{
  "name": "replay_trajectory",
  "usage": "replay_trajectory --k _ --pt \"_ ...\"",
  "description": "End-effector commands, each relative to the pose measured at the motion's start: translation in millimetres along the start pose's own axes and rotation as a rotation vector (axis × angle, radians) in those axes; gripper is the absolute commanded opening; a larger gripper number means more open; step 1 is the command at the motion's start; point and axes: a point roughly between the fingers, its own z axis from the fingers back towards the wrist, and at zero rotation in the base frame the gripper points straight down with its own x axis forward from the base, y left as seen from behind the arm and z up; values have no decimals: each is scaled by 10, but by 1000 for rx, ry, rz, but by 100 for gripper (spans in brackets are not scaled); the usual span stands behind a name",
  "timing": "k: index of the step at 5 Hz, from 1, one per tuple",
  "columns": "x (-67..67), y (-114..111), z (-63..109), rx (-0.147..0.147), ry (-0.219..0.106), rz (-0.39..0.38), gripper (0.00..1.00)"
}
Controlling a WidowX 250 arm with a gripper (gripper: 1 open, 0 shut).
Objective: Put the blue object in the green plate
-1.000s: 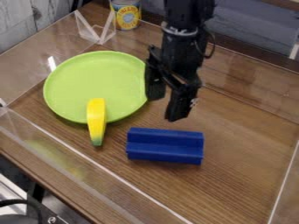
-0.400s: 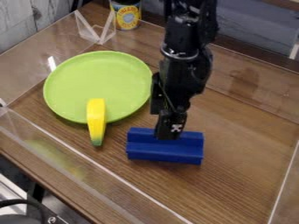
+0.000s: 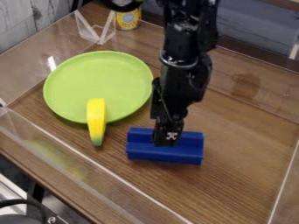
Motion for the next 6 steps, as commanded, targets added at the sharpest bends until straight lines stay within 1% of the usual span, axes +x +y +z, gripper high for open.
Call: replay_trajectory --k 1,6 --pt "12 3 94 51 -33 -12 100" --pt "58 -17 3 115 -20 -89 100"
